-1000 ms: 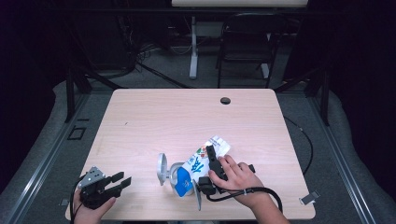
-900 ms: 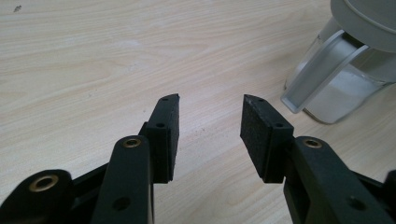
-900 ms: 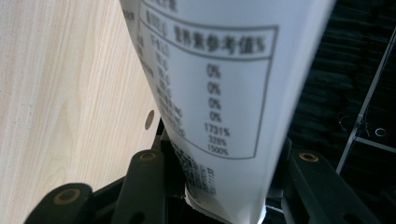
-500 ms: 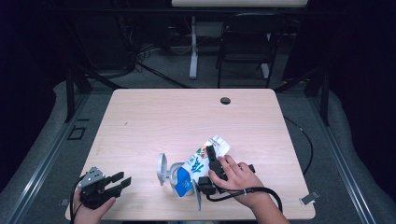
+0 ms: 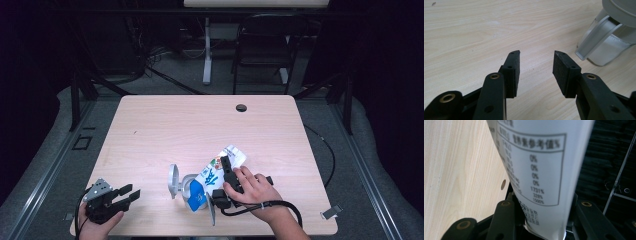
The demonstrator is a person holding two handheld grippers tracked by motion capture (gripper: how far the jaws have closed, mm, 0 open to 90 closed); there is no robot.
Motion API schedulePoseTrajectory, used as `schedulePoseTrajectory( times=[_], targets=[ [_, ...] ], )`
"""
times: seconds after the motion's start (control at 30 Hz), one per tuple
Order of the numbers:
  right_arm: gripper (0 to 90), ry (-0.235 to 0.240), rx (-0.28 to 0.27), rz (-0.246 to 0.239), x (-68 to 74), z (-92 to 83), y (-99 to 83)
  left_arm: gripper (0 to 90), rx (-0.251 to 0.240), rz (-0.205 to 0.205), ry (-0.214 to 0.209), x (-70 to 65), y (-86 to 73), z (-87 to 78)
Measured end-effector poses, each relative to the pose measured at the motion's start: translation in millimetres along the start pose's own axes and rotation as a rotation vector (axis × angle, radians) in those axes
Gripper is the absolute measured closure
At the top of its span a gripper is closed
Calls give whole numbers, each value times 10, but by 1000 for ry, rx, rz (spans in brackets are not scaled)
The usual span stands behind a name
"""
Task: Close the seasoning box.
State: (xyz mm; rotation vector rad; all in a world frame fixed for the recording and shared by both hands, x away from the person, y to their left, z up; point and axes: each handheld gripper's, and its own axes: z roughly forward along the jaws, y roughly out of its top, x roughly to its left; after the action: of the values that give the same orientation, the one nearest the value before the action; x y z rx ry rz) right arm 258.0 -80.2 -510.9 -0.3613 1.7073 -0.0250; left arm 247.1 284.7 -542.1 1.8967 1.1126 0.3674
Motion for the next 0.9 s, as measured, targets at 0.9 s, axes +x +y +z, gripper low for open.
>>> schedulePoseTrajectory(
  times=[0.9],
  targets=[
    [670, -6, 6, -1, -13, -11, 1, 580, -8, 0, 0, 3, 2, -5]
  ],
)
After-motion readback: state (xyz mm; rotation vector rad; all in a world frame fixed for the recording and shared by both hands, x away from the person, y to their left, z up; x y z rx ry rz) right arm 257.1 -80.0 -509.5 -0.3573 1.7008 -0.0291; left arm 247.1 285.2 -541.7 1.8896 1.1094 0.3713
